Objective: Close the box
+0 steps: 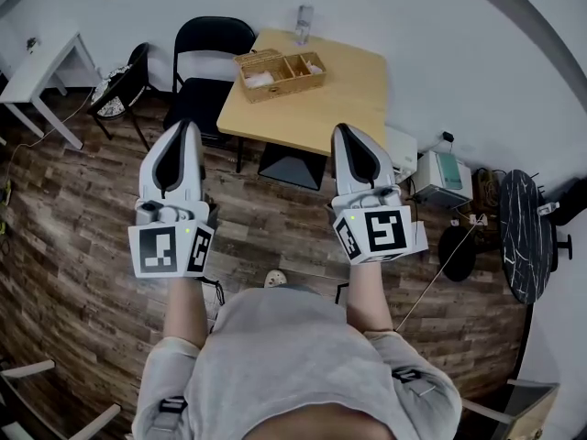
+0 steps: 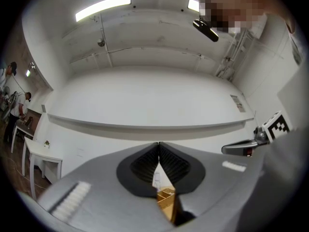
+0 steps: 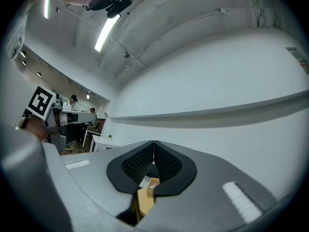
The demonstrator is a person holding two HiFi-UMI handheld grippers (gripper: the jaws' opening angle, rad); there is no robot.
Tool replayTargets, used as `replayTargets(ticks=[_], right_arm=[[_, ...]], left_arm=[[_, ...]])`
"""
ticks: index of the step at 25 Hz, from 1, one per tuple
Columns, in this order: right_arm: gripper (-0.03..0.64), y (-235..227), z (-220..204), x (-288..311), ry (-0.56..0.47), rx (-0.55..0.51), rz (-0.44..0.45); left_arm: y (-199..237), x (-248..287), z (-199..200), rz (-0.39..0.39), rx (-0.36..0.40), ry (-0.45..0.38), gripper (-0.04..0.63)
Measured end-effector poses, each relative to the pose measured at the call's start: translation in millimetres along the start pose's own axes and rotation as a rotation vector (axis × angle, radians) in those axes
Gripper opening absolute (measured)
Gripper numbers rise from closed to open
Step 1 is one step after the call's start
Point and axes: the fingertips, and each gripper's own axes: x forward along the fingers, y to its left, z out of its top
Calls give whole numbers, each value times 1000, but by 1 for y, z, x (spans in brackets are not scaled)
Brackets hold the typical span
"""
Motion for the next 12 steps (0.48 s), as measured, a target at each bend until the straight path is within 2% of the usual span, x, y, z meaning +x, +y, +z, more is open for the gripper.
replayTargets(ticks=[6, 12], right_arm=[[5, -20, -9, 11, -13, 21, 12], [5, -26, -14, 28, -14, 26, 31]], left_arm=[[-13, 16, -12, 4, 17, 11, 58], [-8, 30, -18, 18, 24, 16, 58]])
